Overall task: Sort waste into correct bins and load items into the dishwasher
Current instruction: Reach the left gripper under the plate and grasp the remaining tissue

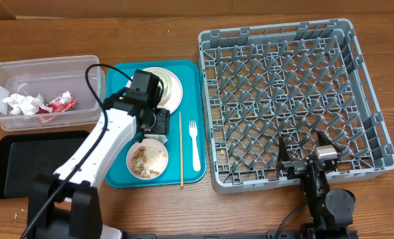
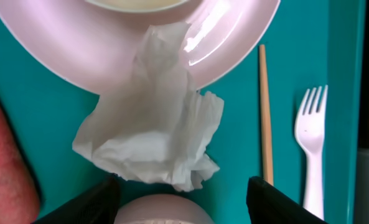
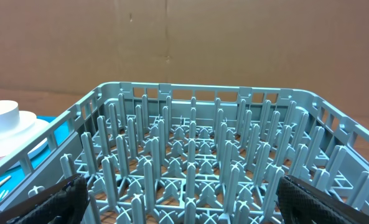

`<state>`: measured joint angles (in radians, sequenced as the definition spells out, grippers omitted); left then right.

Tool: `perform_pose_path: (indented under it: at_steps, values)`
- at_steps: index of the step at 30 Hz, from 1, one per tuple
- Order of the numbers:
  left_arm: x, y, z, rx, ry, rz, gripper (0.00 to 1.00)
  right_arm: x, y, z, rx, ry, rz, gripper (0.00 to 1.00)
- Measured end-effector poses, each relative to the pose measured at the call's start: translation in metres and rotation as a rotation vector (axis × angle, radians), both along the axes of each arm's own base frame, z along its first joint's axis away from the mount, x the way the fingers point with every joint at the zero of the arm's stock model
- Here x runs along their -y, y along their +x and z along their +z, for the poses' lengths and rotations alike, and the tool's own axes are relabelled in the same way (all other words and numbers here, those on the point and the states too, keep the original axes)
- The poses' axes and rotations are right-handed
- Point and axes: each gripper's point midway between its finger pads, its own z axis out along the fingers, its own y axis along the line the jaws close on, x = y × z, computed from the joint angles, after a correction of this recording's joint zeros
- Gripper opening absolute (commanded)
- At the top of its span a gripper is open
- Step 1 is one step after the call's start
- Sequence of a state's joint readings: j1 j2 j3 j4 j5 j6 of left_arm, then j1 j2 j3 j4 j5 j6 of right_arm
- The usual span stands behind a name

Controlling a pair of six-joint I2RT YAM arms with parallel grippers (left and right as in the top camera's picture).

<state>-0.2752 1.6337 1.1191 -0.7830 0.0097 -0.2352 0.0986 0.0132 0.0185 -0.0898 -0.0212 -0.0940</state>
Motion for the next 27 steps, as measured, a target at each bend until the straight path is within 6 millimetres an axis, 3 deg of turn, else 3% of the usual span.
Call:
perform_pose_path:
  at_steps: [7, 11, 13, 15, 18, 21, 27]
  values:
    - [0.000, 0.003, -0.016, -0.028, 0.012, 0.001, 0.64, 0.000, 0.000, 0.000, 0.000, 0.000, 0.000, 1.00]
    - [0.000, 0.006, -0.025, -0.037, 0.018, 0.001, 0.59, 0.000, 0.000, 0.000, 0.000, 0.000, 0.000, 1.00]
    - [0.000, 0.006, -0.030, -0.050, 0.022, 0.000, 0.49, 0.000, 0.000, 0.000, 0.000, 0.000, 0.000, 1.00]
    - [0.000, 0.006, -0.035, -0.060, 0.025, 0.001, 0.23, 0.000, 0.000, 0.000, 0.000, 0.000, 0.000, 1.00]
    - [0.000, 0.005, -0.038, -0.068, 0.028, -0.004, 0.12, 0.000, 0.000, 0.000, 0.000, 0.000, 0.001, 1.00]
    - [0.000, 0.005, -0.038, -0.068, 0.028, -0.003, 0.04, 0.000, 0.000, 0.000, 0.000, 0.000, 0.001, 1.00]
    - [-0.002, -0.001, -0.038, -0.096, 0.036, -0.004, 0.04, 0.000, 0.000, 0.000, 0.000, -0.001, 0.000, 1.00]
